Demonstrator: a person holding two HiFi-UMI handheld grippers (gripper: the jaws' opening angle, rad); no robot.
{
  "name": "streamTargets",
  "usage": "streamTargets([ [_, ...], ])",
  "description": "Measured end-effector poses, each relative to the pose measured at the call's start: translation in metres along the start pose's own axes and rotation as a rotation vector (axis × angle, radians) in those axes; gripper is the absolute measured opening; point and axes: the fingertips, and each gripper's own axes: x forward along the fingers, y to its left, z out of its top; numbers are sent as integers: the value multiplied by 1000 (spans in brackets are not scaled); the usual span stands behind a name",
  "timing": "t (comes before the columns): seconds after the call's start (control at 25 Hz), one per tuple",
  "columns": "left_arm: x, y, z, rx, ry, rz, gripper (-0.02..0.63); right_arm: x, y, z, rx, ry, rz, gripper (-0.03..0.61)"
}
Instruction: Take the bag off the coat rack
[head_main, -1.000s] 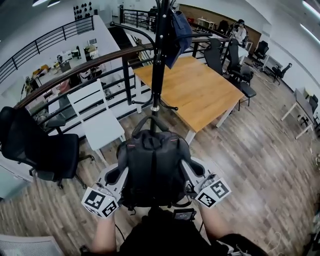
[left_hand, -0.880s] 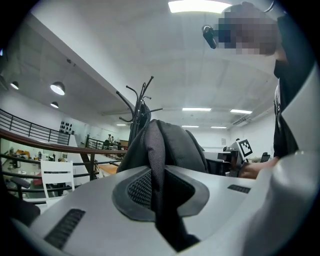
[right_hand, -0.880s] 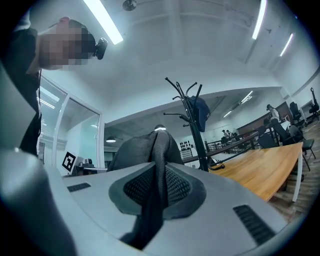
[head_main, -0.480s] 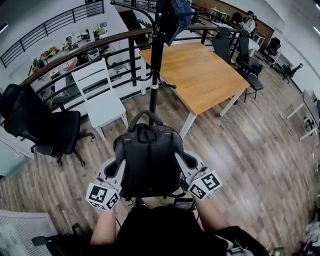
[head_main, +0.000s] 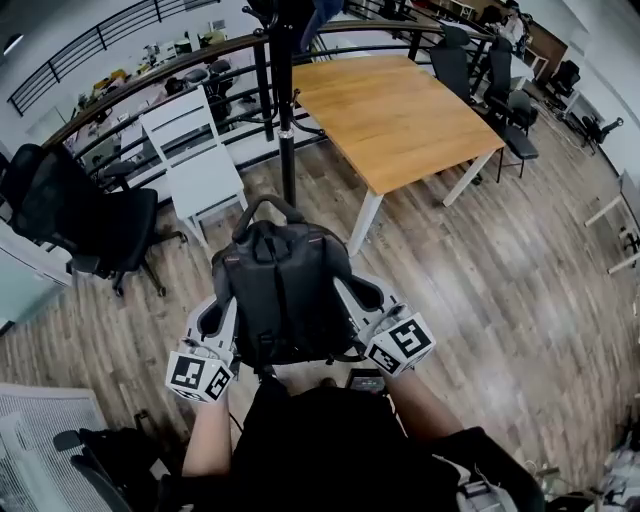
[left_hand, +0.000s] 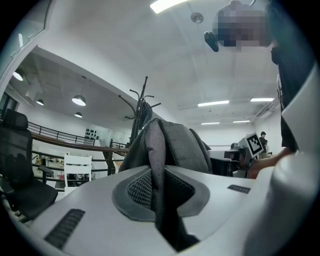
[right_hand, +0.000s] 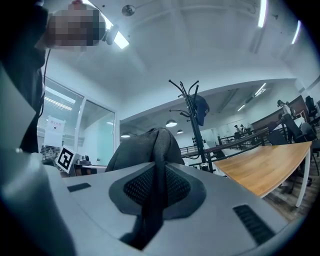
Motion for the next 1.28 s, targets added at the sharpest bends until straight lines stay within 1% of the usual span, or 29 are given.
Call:
streamTargets([
  [0.24,5,-33,-19,-28,27,14,52,-28,-16,-11,-19,19,21,57],
  [0.44,6,-49,-35,-48,61,13,52,-45,-21,-26,4,44,38,57],
  [0.6,2,-59,-44,-43,82,-8,52,-55,-20,-38,23,59,23,57],
  [0.76,-3,-58,-52,-65,88,-6,52,-57,-18,-43,44,68,1,57],
  [0.92,-12,-56,-55,-87,87,-3,51,-58,-9,-48,39,83,9,57],
  [1.08,-17,-59,-51,-81,91,-25,51,-61,-4,-48,55,96,5,57],
  [1.28,-23,-53,-47,-74,91,-27,51,-56,3,-49,45,107,13,57],
])
